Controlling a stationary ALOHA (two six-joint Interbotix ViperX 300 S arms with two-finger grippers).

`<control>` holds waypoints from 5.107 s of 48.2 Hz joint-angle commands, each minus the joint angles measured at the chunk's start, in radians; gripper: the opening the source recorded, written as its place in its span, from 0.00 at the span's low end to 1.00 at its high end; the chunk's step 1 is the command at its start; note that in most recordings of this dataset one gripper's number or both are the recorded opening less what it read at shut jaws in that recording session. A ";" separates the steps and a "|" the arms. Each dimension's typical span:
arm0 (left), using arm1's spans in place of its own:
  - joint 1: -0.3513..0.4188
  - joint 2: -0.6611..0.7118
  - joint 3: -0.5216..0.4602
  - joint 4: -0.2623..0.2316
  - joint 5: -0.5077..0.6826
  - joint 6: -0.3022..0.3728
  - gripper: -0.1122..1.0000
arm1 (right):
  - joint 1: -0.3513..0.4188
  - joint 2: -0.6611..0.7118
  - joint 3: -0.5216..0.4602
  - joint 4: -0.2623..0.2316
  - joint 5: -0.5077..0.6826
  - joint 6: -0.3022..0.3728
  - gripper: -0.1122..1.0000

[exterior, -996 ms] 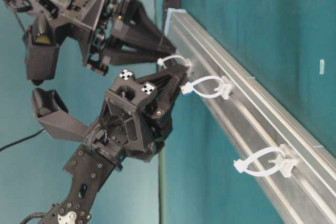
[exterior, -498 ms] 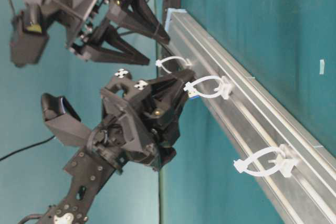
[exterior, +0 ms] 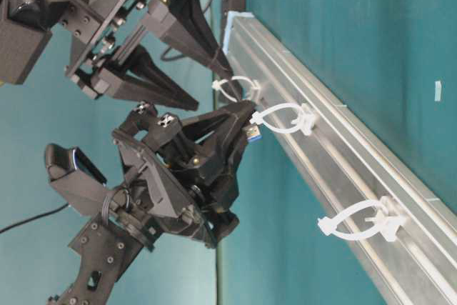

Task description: Pass the USB cable through three rings with both arms.

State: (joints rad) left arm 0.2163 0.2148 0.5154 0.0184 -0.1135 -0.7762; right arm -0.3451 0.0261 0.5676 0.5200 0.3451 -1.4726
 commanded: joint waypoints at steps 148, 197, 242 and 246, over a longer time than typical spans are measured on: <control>-0.127 -0.676 0.396 0.005 0.109 0.387 0.91 | 0.046 0.095 -0.077 -0.215 0.155 0.014 0.18; -0.152 -0.718 0.430 0.005 0.107 0.383 0.90 | 0.138 0.135 -0.126 -0.117 0.150 0.017 0.18; -0.149 -0.321 0.325 0.005 -0.173 0.370 0.90 | 0.135 0.135 -0.129 -0.087 0.124 0.021 0.18; -0.147 -0.275 0.305 0.005 -0.183 0.367 0.90 | 0.135 0.133 -0.130 -0.087 0.123 0.021 0.18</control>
State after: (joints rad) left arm 0.0660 -0.1519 0.8544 0.0199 -0.2792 -0.4065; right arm -0.2163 0.1595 0.4479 0.4264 0.4725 -1.4665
